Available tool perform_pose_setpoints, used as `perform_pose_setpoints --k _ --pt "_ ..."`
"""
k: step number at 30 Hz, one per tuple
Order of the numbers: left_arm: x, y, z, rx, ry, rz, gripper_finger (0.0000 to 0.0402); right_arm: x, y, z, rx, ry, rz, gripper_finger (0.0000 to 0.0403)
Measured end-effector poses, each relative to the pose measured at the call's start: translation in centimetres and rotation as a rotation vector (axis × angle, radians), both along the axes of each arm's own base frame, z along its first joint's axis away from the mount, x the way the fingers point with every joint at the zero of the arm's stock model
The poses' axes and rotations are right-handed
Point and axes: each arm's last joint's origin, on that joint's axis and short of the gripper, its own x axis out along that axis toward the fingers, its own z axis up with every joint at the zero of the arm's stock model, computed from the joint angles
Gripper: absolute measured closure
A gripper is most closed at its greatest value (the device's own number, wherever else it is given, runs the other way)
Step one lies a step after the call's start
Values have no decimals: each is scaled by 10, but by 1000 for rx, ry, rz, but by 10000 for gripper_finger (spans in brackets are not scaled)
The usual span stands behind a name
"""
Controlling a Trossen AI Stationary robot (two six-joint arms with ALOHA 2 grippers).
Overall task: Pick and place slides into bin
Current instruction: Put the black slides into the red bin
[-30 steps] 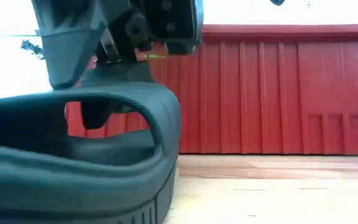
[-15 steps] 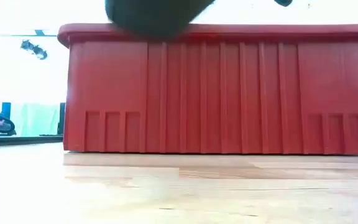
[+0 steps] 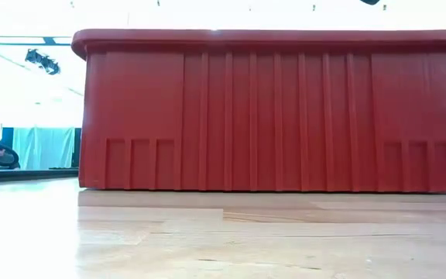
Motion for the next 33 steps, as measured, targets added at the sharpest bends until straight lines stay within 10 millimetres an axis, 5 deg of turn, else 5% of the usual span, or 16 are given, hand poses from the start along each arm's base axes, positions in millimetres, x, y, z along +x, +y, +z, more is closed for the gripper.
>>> perform_pose_setpoints --k 8,12,16,25,33 --pt "-3 83 5 90 182 243 389 -11 4 4 -11 -34 -1 301" --pt "8 121 -16 61 263 259 389 -14 4 5 -22 -41 -14 301" --pt "24 147 -58 -88 384 235 389 -15 3 5 -60 -31 -63 301" --pt "54 157 -152 -378 340 252 389 -16 2 5 -114 -27 -65 301" --pt "43 143 -230 -666 506 301 389 -16 2 5 -143 -27 -50 301"
